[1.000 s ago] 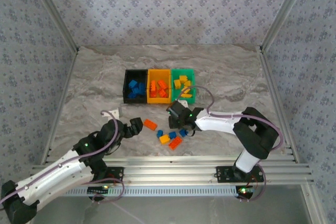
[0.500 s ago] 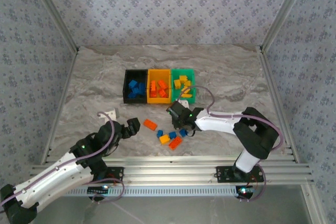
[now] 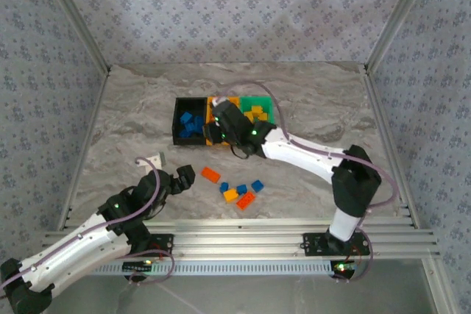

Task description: Sort the legos into containers by color

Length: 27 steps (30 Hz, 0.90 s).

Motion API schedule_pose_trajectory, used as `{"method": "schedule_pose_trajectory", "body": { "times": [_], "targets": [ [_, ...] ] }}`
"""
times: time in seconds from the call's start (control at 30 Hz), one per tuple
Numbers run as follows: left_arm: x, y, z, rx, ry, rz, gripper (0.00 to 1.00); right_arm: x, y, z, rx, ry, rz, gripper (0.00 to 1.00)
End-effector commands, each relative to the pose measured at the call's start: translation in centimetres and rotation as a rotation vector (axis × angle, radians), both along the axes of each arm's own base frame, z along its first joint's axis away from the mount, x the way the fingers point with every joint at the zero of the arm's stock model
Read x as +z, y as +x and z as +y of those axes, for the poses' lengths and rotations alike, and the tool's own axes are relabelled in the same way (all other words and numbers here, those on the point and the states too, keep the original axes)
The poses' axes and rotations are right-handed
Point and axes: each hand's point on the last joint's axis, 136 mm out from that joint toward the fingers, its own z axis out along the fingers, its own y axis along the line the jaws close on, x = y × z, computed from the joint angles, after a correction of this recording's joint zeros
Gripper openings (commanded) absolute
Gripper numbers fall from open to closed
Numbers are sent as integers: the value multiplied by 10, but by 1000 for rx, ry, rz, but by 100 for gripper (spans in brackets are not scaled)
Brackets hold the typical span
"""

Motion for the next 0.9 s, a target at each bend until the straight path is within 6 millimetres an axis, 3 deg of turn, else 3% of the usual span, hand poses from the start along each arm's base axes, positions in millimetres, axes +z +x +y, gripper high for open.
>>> {"method": "schedule_pose_trajectory", "body": {
  "times": [0.0,0.27,0.37,0.43,0.53,0.7,0.8,0.87],
  "targets": [
    [6,-1,4,19,-14,-7,100,-23,26,19,56,-28,31,19],
    [6,-5,6,8,11,7,99,-43,85,39,-14,-8,74,25],
    [5,-5,6,7,9,11,99,-45,92,40,-23,4,89,38],
    [6,-5,6,5,8,9,99,-36,94,39,-24,24,77,51],
    [8,-4,5,0,5,3,99,-11,90,36,-19,52,43,62],
    [13,-3,1,-14,-3,-5,99,24,70,18,-33,89,-6,66],
    [17,-2,-2,-20,-5,-10,99,45,46,-1,-44,119,-34,68],
    [20,0,-3,-23,-5,-14,99,44,26,-19,-65,113,-29,70]
  ]
}}
